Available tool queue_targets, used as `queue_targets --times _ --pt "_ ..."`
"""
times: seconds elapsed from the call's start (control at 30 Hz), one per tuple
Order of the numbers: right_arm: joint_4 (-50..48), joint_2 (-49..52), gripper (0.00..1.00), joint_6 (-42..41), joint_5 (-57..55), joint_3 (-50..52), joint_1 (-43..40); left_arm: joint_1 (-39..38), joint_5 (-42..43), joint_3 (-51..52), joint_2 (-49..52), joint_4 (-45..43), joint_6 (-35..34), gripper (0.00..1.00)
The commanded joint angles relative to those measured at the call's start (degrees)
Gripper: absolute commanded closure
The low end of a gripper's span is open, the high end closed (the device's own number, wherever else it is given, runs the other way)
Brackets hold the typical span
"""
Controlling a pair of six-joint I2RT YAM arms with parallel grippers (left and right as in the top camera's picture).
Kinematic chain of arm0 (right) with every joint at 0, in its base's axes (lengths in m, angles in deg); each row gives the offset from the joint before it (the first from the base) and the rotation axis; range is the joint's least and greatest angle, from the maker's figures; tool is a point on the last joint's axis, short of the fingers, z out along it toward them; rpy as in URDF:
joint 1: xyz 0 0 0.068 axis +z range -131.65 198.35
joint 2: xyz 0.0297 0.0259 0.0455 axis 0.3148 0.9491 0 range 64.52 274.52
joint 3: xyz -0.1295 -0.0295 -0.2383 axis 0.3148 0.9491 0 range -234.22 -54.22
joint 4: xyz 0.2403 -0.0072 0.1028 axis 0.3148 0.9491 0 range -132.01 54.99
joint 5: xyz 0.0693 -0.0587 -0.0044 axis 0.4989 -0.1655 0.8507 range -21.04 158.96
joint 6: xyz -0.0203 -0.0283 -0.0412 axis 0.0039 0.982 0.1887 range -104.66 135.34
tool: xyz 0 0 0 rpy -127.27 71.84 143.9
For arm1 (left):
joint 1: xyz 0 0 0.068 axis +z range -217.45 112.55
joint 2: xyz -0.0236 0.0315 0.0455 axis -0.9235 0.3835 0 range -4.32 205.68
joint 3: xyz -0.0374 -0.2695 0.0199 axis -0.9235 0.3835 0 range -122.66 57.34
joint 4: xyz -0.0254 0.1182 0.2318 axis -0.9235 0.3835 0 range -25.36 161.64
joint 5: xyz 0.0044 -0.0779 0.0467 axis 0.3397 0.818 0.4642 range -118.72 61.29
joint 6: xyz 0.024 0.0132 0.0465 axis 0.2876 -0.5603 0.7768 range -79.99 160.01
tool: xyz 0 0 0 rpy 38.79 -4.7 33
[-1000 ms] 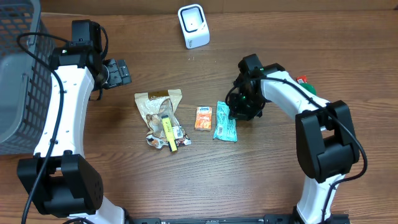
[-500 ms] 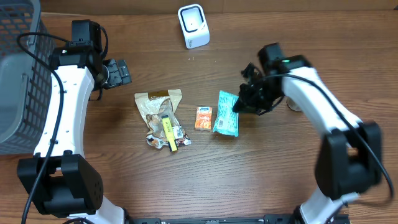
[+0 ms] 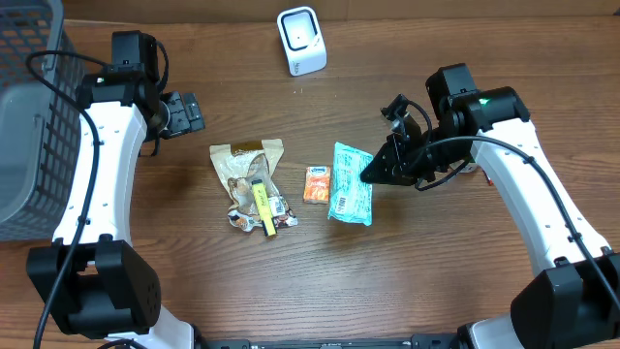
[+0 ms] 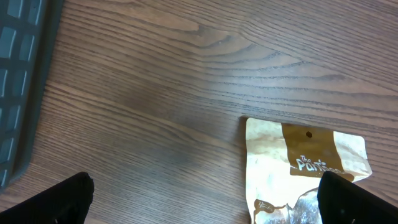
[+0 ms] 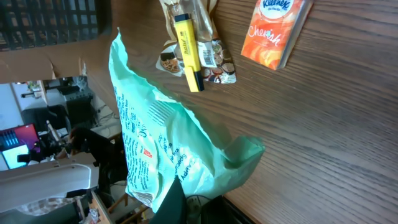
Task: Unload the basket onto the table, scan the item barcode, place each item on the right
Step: 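Lift the wipes pack and carry it to the white scanner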
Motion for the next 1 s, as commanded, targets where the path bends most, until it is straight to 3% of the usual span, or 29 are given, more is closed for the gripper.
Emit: queue_targets --times 0.0,0.3,0.5,0.8,0.97 --pt "-0.55 -1.68 0.96 1.01 1.46 -1.22 -0.17 -0.39 -0.28 -0.87 -0.87 -0.04 1.29 0.0" --pt "-10.32 -1.66 0.96 0.81 -8.22 -1.22 -0.17 -0.42 -0.28 -0.87 -0.87 -0.07 1.29 0.0" --pt "-16.17 -1.66 0.96 -3.82 -14.19 -3.23 -0.17 -0.39 -0.28 -0.87 -0.87 -0.04 1.29 0.0" --pt "-17.25 -1.33 0.96 -3.74 -32.33 -25.24 2.23 -0.39 -0.28 -0.87 -0.87 -0.04 1.29 0.0" --pt "-31.95 -1.16 0.96 3.13 -47.82 -28.13 6.19 -0.39 -0.28 -0.87 -0.87 -0.04 1.29 0.0"
